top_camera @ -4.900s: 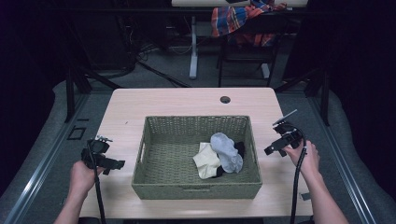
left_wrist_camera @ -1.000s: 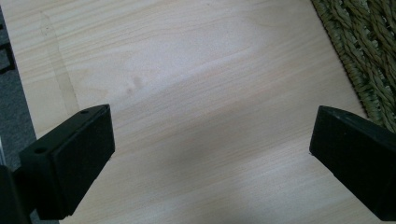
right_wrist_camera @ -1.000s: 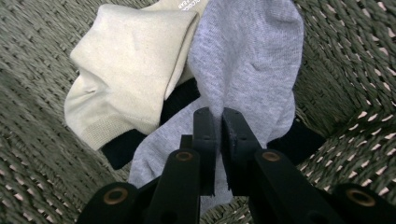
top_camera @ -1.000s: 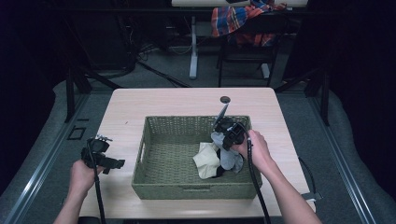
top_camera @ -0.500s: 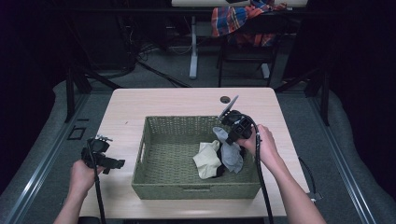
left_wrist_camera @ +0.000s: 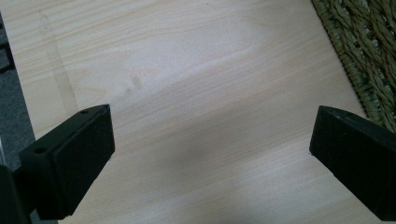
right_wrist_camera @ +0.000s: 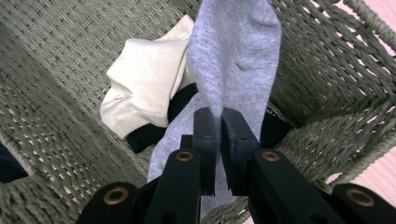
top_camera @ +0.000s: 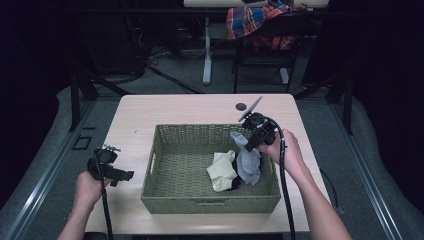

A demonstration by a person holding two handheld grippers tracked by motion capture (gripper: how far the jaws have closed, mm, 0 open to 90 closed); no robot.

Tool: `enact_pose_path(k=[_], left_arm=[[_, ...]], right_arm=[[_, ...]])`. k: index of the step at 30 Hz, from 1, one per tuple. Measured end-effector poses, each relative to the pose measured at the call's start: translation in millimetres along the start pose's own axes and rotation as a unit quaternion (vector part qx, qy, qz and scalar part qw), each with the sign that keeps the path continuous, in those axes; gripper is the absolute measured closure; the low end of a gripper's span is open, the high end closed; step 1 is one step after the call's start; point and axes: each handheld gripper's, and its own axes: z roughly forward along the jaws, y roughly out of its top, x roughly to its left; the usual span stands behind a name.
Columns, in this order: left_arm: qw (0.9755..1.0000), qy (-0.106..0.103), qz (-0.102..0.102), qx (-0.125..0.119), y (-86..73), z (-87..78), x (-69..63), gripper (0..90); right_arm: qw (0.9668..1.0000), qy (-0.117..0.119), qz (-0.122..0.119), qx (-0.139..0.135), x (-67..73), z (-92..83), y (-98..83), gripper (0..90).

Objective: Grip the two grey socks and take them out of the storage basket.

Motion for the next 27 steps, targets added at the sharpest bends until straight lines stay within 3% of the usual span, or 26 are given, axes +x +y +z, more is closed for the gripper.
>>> enact_pose_path(k=[19,27], left_arm=[[1.0,-0.002,0.0,0.001,0.2,0.0,-0.3,0.2],[1.0,-0.002,0.0,0.001,0.2,0.2,-0.3,0.2]], right_arm=[[0.9997,-0.009,-0.003,-0.023,-3.3,-28.6,-8.2,85.1],[0.999,-0.01,0.012,-0.041,-10.9,-42.6,-15.3,85.1]])
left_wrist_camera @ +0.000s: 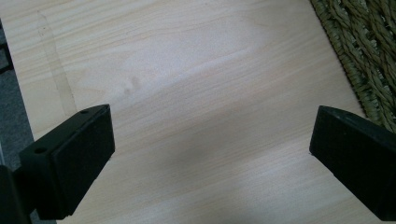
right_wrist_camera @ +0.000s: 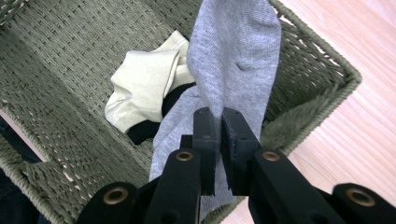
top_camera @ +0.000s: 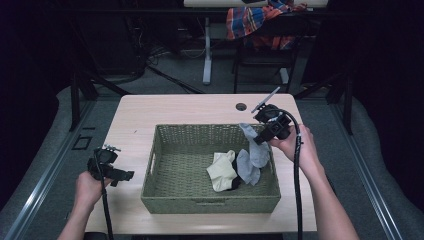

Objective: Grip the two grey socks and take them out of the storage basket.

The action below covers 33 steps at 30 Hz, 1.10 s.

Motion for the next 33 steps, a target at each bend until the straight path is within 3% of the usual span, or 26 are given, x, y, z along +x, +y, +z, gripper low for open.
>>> enact_pose_path(k=[7,21,23,33], left_arm=[[1.0,0.0,0.001,0.0,0.0,-0.1,0.1,0.2],[1.0,0.003,-0.001,-0.002,-0.2,-0.2,0.1,0.2],[1.0,0.003,-0.001,-0.002,-0.1,-0.2,0.1,0.2],[1.0,0.003,-0.001,-0.002,-0.2,-0.4,0.2,0.2]], right_arm=[[1.0,-0.006,0.003,-0.003,-8.4,-8.8,-6.0,85.1],[0.9991,-0.021,0.036,-0.01,-30.4,-27.2,-23.1,85.0],[0.9983,-0.027,0.048,-0.017,-37.2,-30.4,-28.5,85.1],[0.9961,-0.04,0.079,-0.004,-58.5,-31.2,-42.6,85.1]])
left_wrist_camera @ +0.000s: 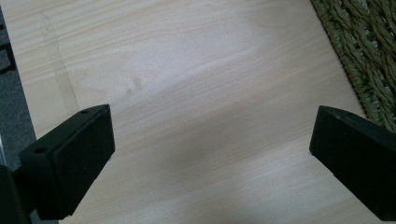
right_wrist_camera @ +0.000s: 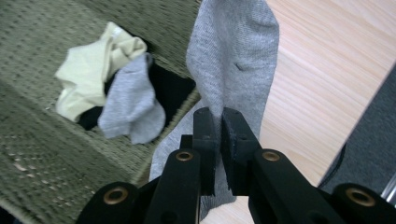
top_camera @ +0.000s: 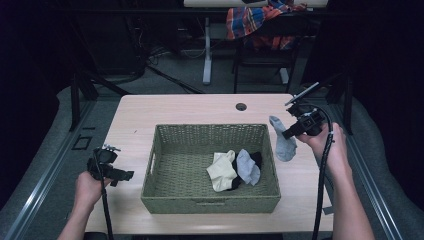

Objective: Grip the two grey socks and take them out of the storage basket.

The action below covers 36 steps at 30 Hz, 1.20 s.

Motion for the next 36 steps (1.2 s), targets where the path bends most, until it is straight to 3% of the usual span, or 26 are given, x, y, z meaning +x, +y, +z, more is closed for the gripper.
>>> enact_pose_path(k=[7,16,26,36], left_arm=[[1.0,-0.001,0.0,0.001,0.1,0.2,-0.1,0.2],[1.0,-0.001,0.0,0.001,0.2,0.4,0.0,0.2],[1.0,-0.001,0.0,0.0,0.2,0.0,0.1,0.2],[1.0,-0.002,-0.001,-0.001,0.3,0.0,0.0,0.2]], right_arm=[[0.9995,-0.01,0.026,0.017,-19.1,8.6,-7.9,85.1],[0.9972,-0.02,0.055,0.047,-39.0,33.7,-15.2,85.3],[0.9955,-0.018,0.068,0.064,-47.6,72.3,-21.7,85.4],[0.9916,-0.013,0.074,0.105,-54.5,111.2,-28.5,85.3]])
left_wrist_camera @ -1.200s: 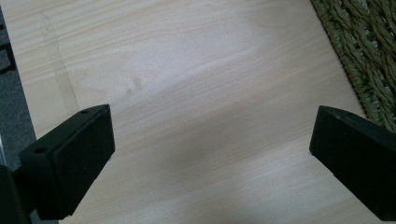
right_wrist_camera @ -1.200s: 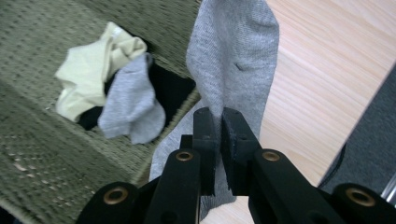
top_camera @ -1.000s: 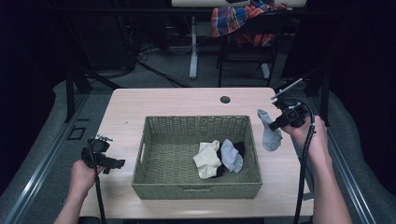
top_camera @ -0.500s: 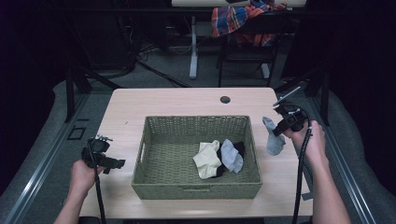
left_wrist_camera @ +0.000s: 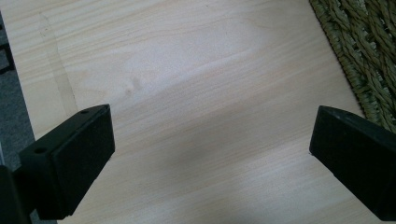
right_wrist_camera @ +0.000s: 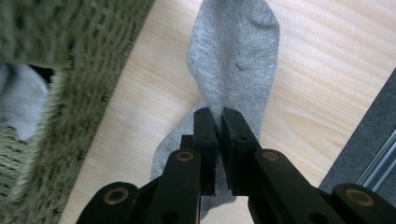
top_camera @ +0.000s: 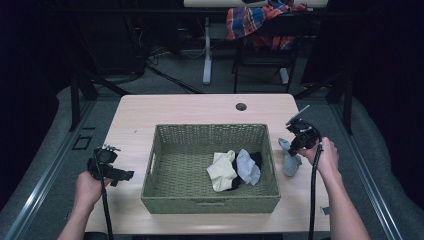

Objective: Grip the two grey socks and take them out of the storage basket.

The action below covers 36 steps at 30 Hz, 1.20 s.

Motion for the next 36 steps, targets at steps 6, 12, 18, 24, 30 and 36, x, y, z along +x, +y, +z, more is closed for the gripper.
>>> enact_pose_path(k=[6,12,18,24,30,36], left_arm=[[1.0,0.001,0.001,-0.001,0.2,0.2,-0.4,0.2],[1.0,0.0,0.0,0.0,0.2,-0.1,-0.2,0.2],[1.0,0.001,0.001,0.0,0.2,-0.2,-0.2,0.2],[1.0,0.001,0.001,0.0,0.3,-0.2,0.0,0.2],[1.0,0.001,0.0,0.0,0.4,0.0,-0.2,0.2],[1.0,0.001,0.0,0.0,0.3,0.0,-0.3,0.2]], right_arm=[[0.9998,-0.001,0.004,0.017,-3.4,13.4,-0.9,85.1],[0.9998,0.005,0.014,0.016,-5.3,18.2,-0.9,76.7],[0.9999,0.003,0.011,-0.004,-1.6,2.4,-0.4,57.8],[0.9988,0.005,0.004,-0.048,4.1,-29.3,-1.8,40.5],[0.9967,0.011,-0.018,-0.078,18.1,-61.5,-3.5,23.3],[0.9927,0.018,-0.064,-0.1,49.3,-80.7,0.7,14.4]])
